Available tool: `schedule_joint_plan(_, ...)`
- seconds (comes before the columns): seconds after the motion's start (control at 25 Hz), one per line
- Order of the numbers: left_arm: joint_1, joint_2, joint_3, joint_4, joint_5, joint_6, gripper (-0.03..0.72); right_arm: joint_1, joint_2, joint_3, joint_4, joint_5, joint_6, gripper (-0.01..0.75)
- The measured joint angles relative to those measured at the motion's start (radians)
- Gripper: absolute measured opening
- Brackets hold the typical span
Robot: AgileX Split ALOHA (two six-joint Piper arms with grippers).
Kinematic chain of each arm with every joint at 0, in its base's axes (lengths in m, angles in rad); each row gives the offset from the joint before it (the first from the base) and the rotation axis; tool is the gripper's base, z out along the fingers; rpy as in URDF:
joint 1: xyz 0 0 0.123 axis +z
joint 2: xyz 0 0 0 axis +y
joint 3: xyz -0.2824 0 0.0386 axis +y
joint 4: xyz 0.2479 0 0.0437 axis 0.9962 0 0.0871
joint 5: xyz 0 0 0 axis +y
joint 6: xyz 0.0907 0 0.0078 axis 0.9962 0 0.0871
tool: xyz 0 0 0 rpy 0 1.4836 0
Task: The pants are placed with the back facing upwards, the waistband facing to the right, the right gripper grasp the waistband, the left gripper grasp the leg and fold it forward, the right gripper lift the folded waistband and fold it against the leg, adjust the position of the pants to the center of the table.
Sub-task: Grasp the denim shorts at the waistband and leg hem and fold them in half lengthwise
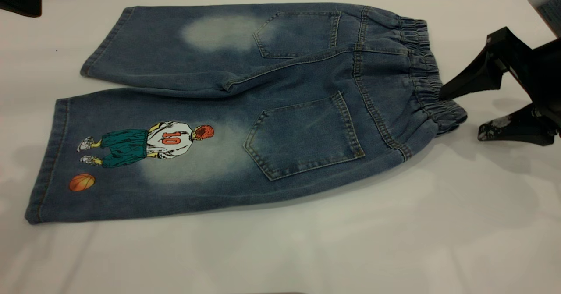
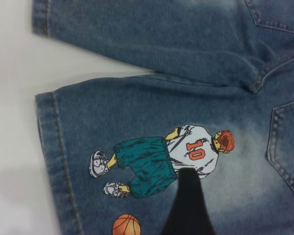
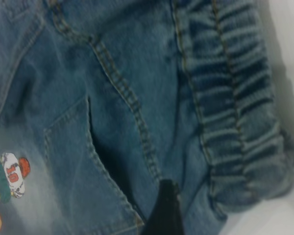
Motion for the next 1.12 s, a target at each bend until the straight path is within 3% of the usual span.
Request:
schedule_joint_plan(0.48, 0.000, 0.000, 0.000, 0.000, 0.000, 0.000, 0.517, 0.000, 0.005, -0.035, 0.001, 0.000, -0.001, 0.515)
schedule_joint_plan(0.92, 0.000, 0.000, 0.000, -0.007, -0.004, 0.000, 0.517, 0.011, 0.077, -0.060, 0.002, 0.008, -0.001, 0.504)
schedule_joint_plan(1.04, 0.000, 0.000, 0.000, -0.008, -0.004, 0.000, 0.517, 0.011, 0.077, -0.072, 0.003, 0.007, 0.000, 0.440)
schedule_joint_plan(1.12, 0.000, 0.000, 0.000, -0.008, -0.004, -0.001, 0.517, 0.011, 0.077, -0.073, 0.003, 0.004, 0.006, 0.332)
